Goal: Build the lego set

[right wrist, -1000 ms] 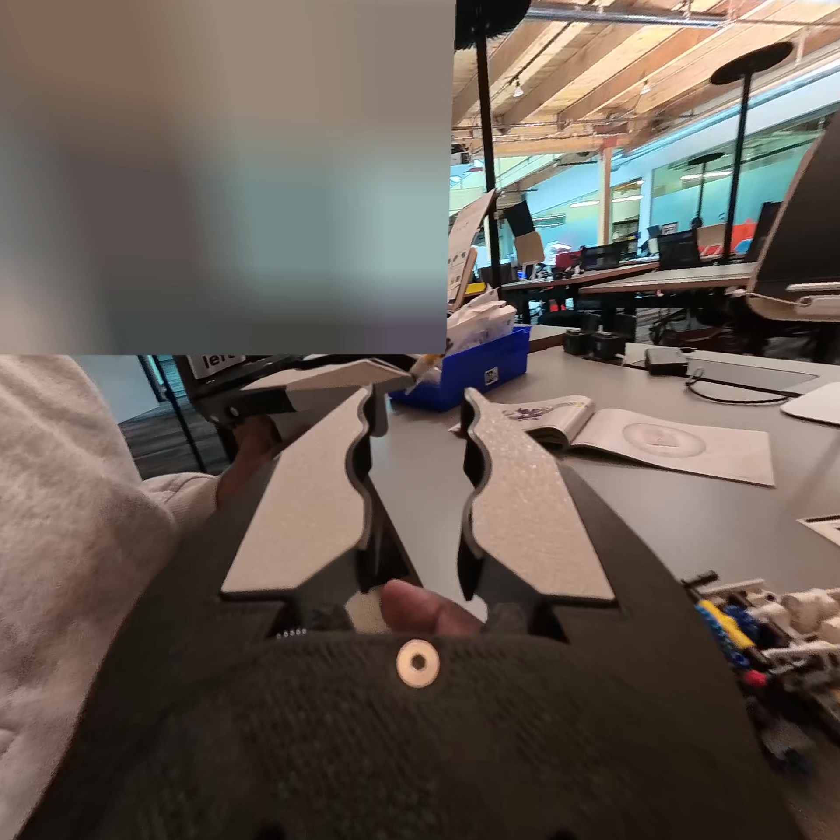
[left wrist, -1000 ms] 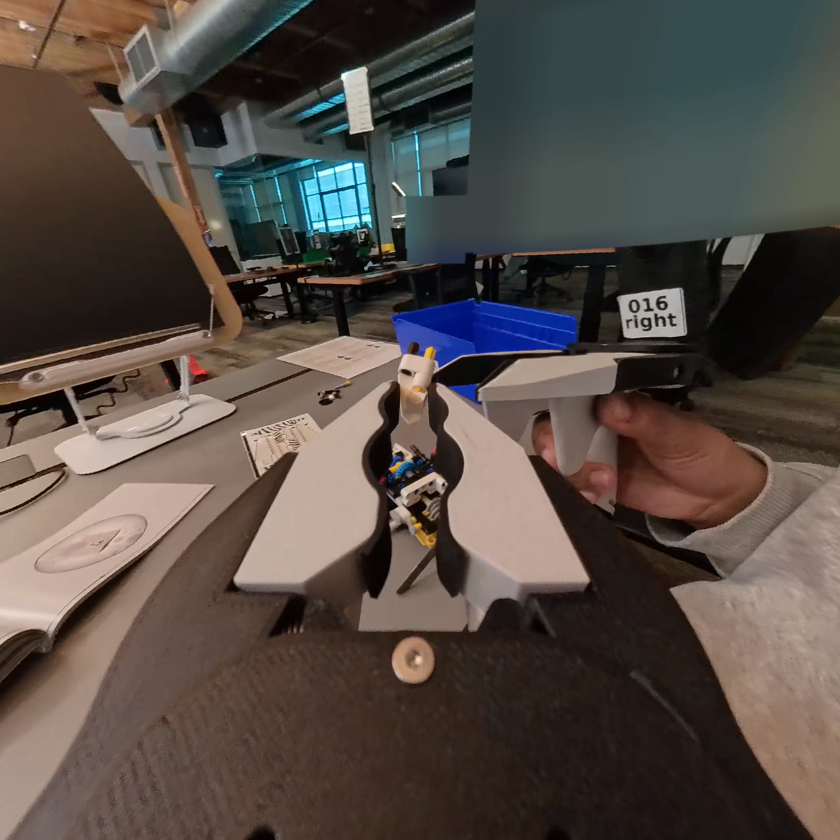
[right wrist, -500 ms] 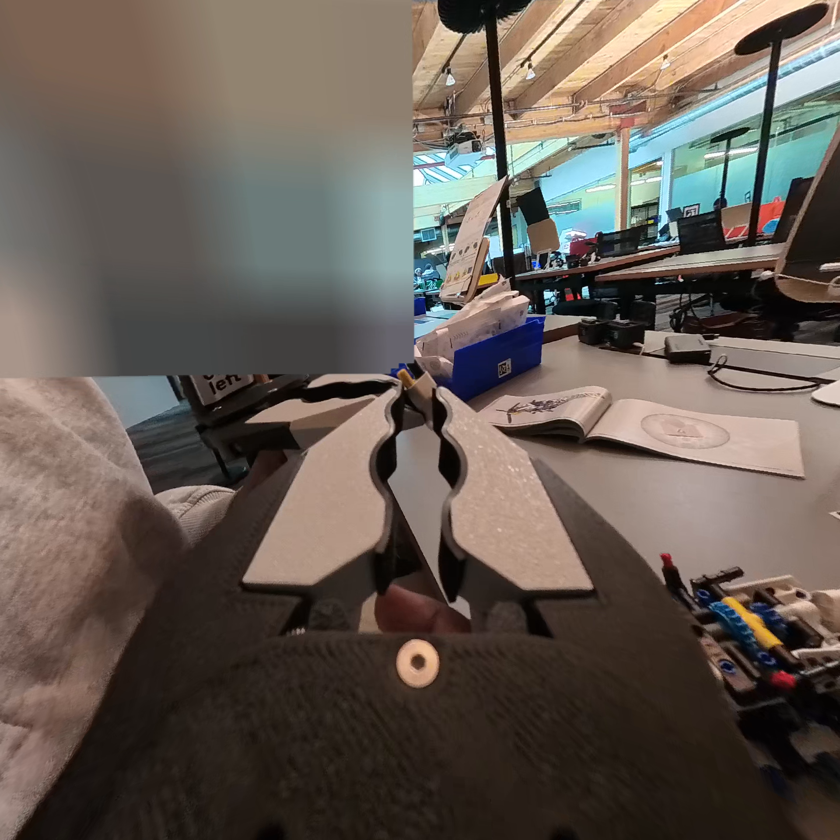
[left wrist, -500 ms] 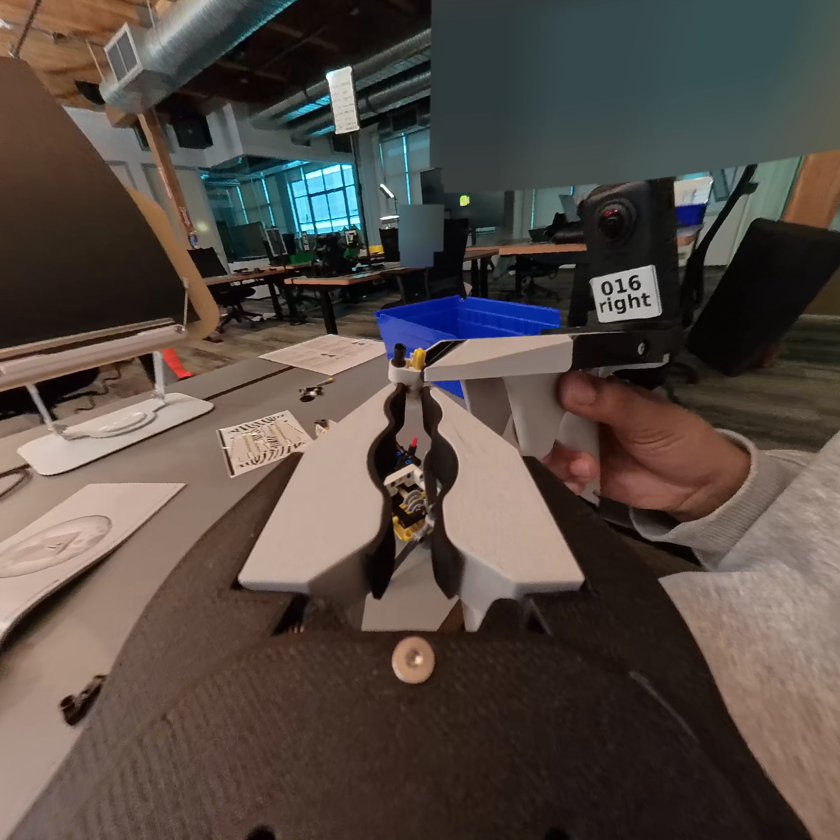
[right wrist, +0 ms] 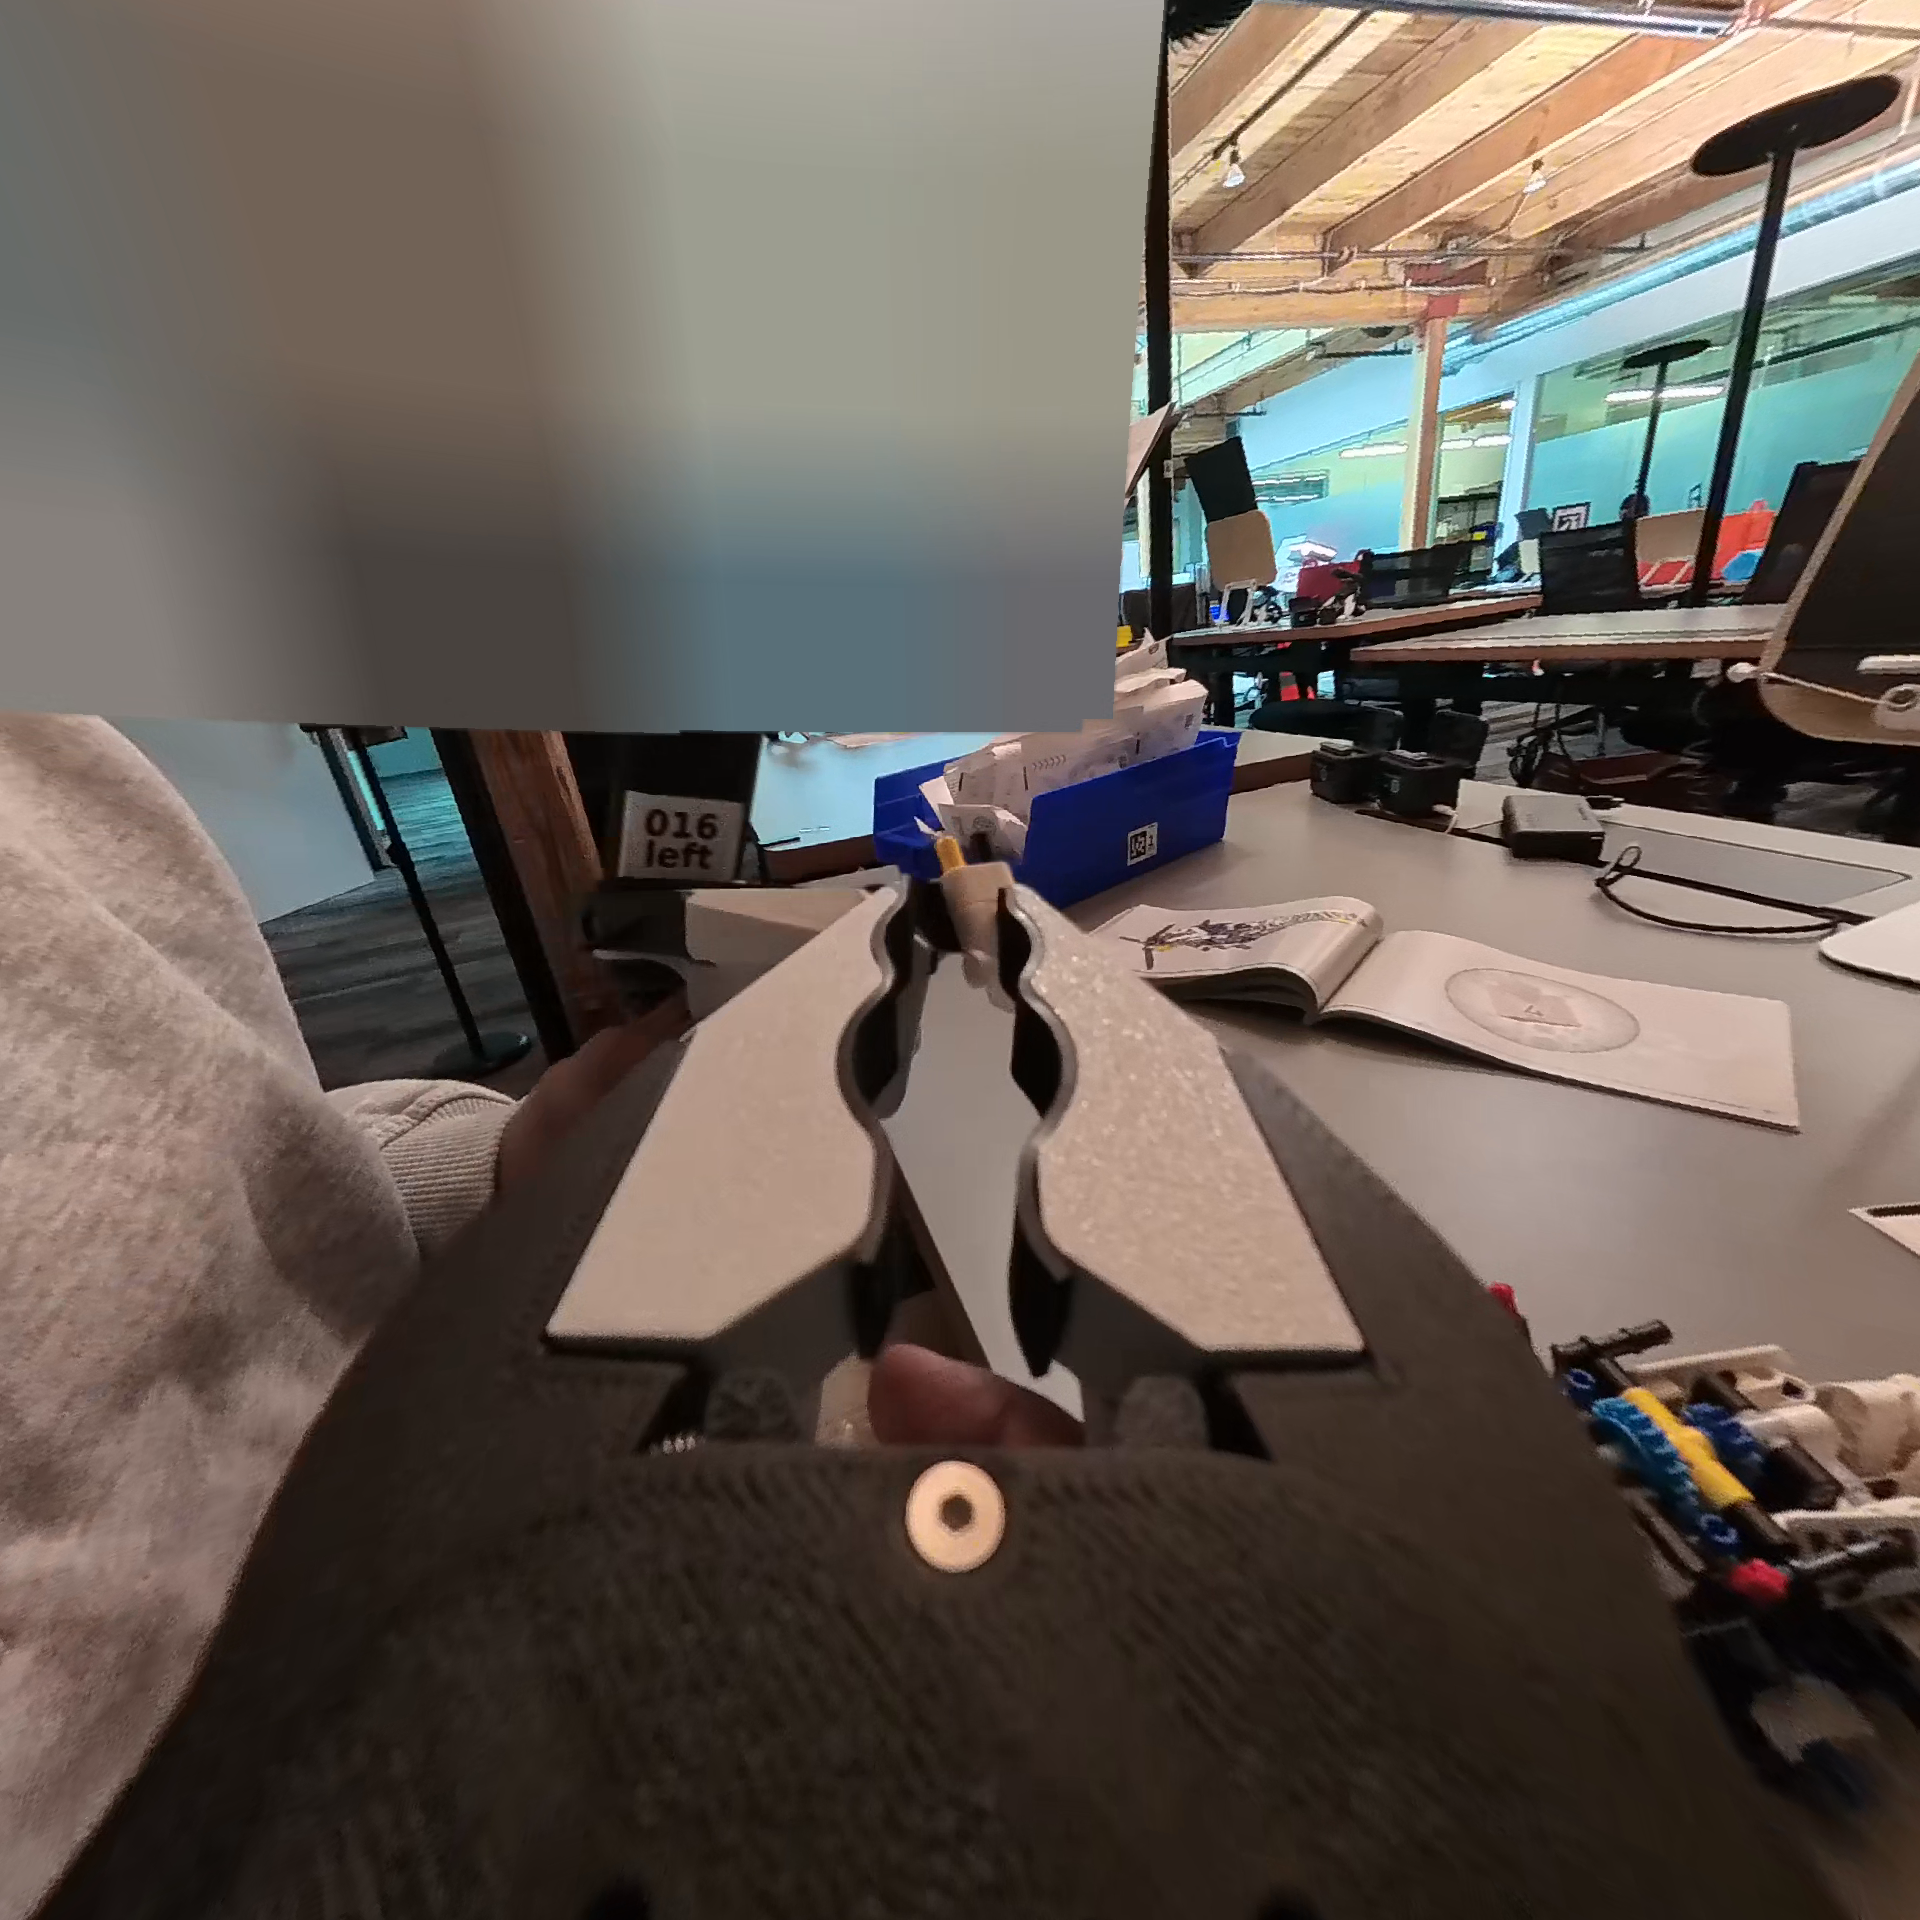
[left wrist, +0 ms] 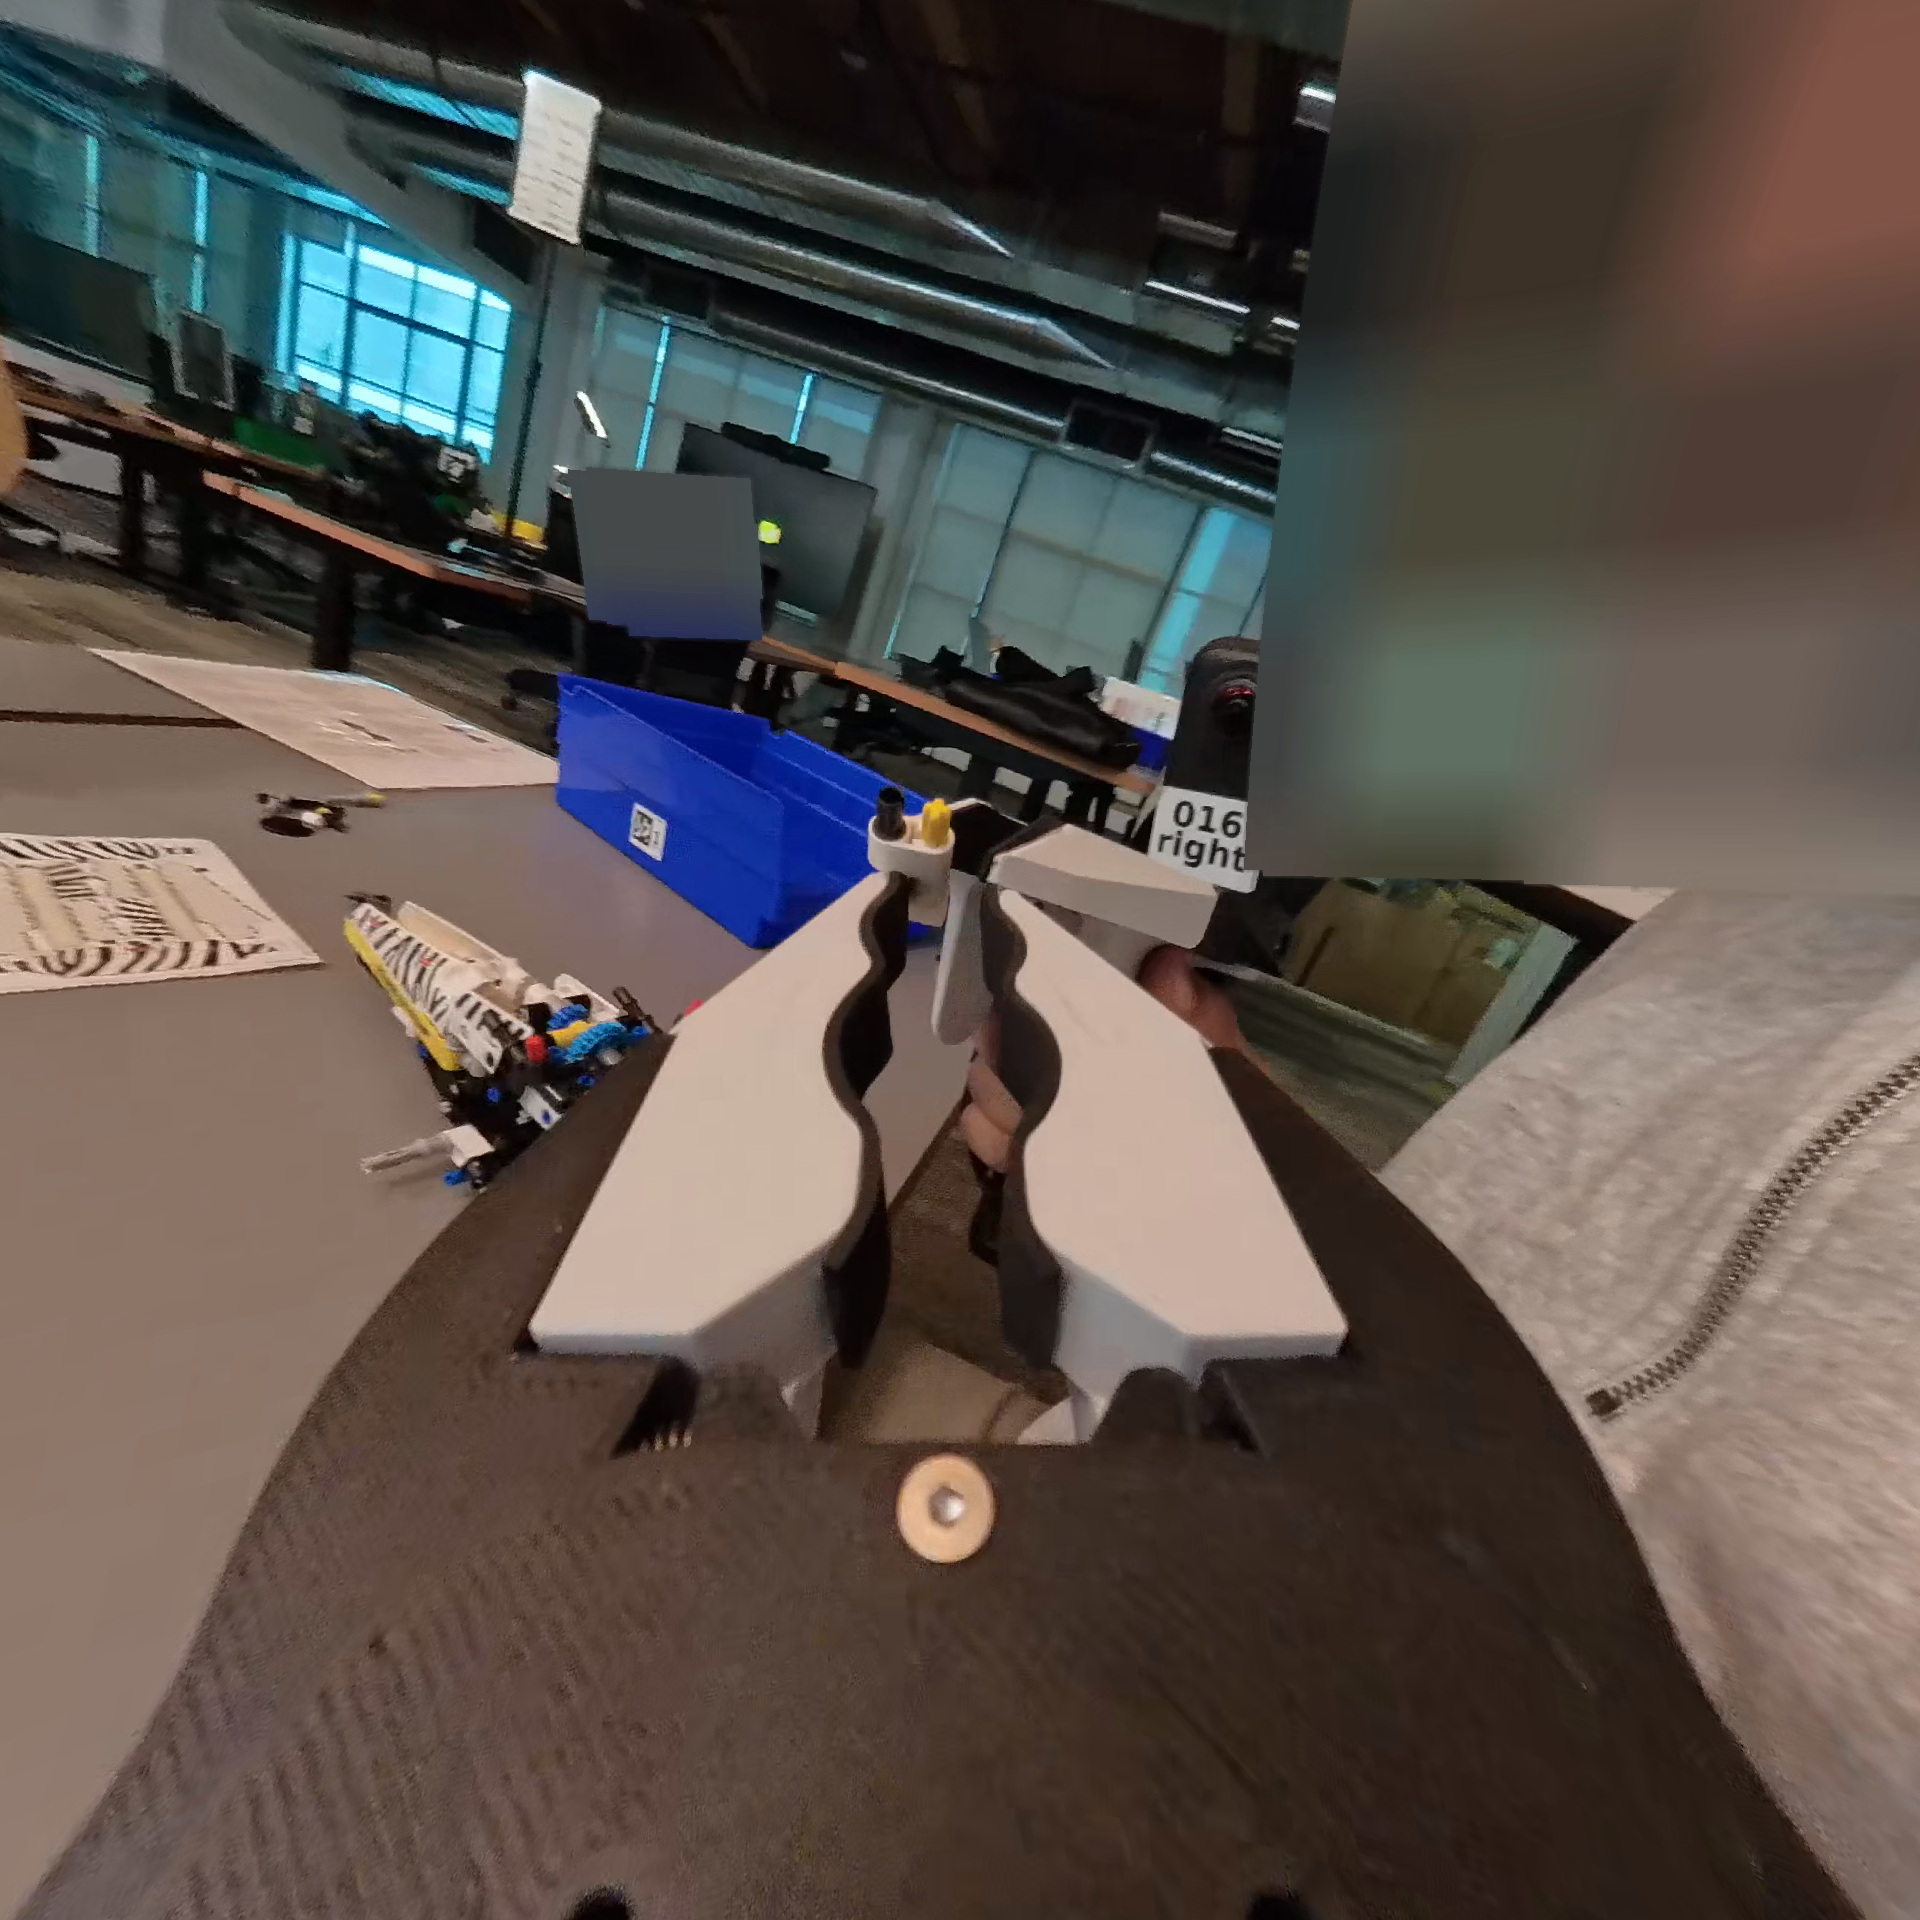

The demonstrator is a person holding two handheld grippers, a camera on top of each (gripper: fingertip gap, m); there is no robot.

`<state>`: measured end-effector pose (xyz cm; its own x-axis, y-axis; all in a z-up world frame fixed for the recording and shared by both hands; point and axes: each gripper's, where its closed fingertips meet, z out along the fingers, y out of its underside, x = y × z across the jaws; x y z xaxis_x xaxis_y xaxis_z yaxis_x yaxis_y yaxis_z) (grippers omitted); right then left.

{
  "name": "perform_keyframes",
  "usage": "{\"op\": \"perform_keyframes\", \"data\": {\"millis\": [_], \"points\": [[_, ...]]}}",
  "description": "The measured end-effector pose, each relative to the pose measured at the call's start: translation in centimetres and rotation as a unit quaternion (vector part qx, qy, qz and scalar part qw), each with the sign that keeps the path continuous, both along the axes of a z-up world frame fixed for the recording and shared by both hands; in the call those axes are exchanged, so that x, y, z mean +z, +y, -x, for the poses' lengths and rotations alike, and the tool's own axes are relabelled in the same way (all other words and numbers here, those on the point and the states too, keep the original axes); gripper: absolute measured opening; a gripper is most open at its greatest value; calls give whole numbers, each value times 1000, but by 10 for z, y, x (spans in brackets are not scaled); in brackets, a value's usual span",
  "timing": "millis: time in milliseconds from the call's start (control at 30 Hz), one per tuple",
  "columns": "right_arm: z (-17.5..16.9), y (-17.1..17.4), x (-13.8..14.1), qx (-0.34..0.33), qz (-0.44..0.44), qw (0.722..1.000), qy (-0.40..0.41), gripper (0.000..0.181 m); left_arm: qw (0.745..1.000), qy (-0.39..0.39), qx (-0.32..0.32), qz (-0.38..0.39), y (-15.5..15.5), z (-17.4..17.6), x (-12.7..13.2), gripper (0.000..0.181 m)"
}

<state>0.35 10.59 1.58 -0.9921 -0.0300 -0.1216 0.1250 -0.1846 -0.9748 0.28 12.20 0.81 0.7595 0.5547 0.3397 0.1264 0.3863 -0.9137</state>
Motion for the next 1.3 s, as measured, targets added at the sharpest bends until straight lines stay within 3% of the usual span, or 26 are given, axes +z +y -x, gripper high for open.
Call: {"op": "perform_keyframes", "data": {"millis": [533,933,1100,1300], "points": [[-12,7,5,85,33,996,-23,17,990,-34,-110,-84,7,-12,3,14],[-11,11,0,104,24,994,-21,18,989,-46,-111,-84,7,-11,2,8],[-16,8,-10,109,-11,994,12,11,981,-54,-127,-139,-2,-11,10,12],[-19,3,-15,98,-29,994,36,16,979,-57,-120,-153,-10,-9,10,11]]}}
